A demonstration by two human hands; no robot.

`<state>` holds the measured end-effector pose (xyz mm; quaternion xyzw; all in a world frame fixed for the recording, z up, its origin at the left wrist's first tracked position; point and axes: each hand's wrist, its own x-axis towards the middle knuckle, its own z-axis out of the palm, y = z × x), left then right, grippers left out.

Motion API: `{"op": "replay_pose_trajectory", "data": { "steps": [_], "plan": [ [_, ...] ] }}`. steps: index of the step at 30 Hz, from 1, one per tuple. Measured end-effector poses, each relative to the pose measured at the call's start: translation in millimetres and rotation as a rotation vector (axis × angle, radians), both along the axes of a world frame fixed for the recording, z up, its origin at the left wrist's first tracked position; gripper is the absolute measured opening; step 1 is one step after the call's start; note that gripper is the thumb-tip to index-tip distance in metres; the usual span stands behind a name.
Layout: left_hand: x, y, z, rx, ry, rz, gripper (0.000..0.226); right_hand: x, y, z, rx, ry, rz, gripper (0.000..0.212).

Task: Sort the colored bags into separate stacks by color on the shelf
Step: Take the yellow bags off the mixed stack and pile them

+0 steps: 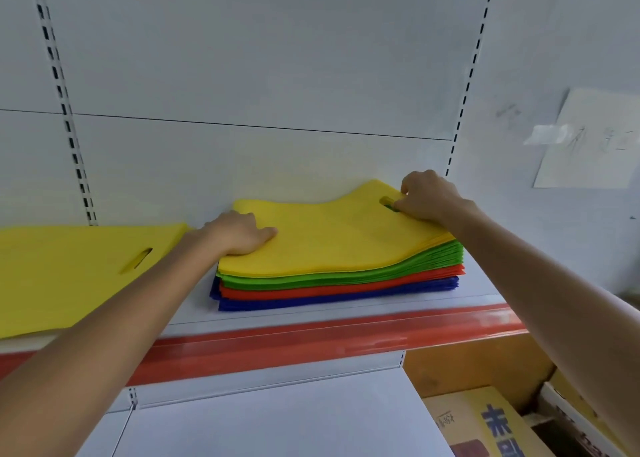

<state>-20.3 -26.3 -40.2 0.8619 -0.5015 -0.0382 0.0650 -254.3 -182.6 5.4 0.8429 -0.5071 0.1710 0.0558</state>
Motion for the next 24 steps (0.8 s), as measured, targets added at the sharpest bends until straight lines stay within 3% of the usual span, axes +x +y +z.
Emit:
{"op": "replay_pose_trajectory", "data": {
  "steps": [4,10,16,24],
  "plan": [
    [-5,3,-1,-0.069,-0.059,-0.054,0.065,0,0,-2,-0.022,0.005,-0.002,0.042],
    [-10,9,4,-0.327,-0.053,-0.226,0.057,6,5,5,-0.099,0.012,0.032,0.037],
    [-8,11,8,-0.569,0.136,-0.068,0.042,12,14,5,-0.098,0.002,0.024,0.036],
    [6,20,6,-0.615,0.357,0.015,0.038,19,24,8,-0.174,0.022,-0.036,0.023]
  ]
}}
